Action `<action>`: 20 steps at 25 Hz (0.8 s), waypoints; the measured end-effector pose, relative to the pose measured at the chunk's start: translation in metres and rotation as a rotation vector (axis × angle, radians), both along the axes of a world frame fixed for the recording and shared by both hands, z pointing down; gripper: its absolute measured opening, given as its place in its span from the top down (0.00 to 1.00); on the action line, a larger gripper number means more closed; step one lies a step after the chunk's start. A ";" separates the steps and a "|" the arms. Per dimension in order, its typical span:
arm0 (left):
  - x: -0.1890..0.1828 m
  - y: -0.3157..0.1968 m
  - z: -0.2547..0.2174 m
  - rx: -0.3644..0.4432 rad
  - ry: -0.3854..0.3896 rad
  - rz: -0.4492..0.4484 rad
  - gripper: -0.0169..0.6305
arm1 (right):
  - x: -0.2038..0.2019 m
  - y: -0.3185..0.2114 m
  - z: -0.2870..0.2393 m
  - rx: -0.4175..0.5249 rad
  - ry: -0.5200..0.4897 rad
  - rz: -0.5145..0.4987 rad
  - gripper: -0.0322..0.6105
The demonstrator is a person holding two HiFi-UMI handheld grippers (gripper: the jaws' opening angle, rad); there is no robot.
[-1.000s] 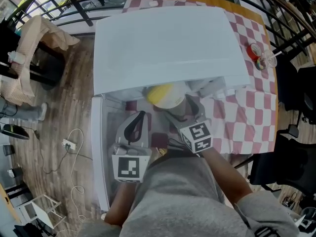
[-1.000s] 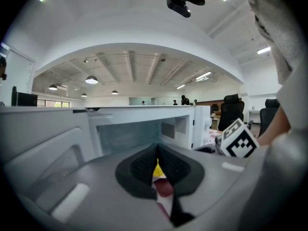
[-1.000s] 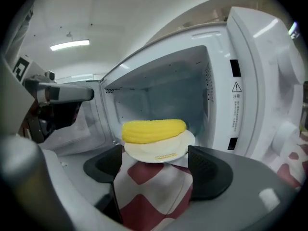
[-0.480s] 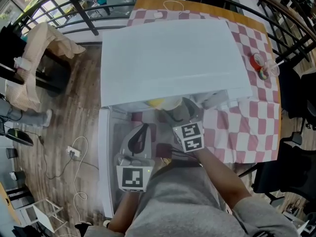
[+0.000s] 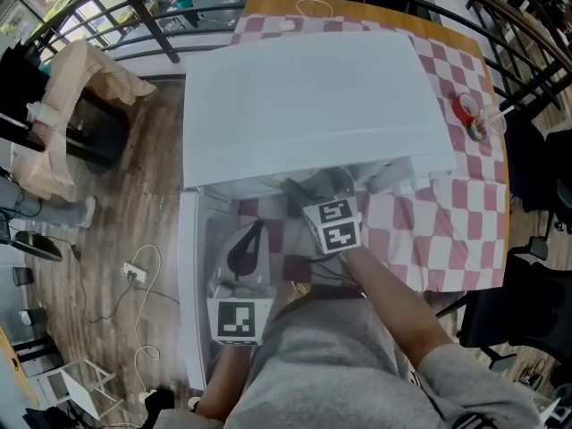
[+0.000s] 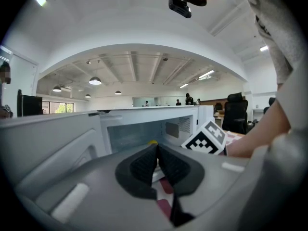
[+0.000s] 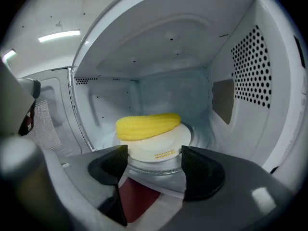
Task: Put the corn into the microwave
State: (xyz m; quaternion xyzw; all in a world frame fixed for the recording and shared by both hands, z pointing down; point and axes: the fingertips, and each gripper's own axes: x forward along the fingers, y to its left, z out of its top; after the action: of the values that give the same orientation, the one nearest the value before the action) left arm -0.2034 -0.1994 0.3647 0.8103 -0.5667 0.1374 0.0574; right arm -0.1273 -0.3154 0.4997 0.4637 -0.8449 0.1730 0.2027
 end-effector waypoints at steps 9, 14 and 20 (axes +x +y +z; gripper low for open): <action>-0.004 0.012 -0.013 0.054 -0.010 -0.006 0.96 | 0.013 -0.004 -0.014 0.039 0.053 -0.037 0.74; 0.000 0.025 -0.020 0.065 0.012 0.001 0.96 | 0.026 0.030 -0.067 0.200 -0.043 -0.162 0.95; 0.006 0.038 -0.024 0.089 0.029 0.031 0.96 | 0.070 0.099 -0.149 0.348 -0.100 -0.306 0.95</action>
State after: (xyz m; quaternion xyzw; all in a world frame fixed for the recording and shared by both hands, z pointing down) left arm -0.1979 -0.1615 0.3404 0.8227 -0.5588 0.1012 0.0271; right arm -0.0571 -0.2168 0.3506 0.3491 -0.9314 0.0147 0.1016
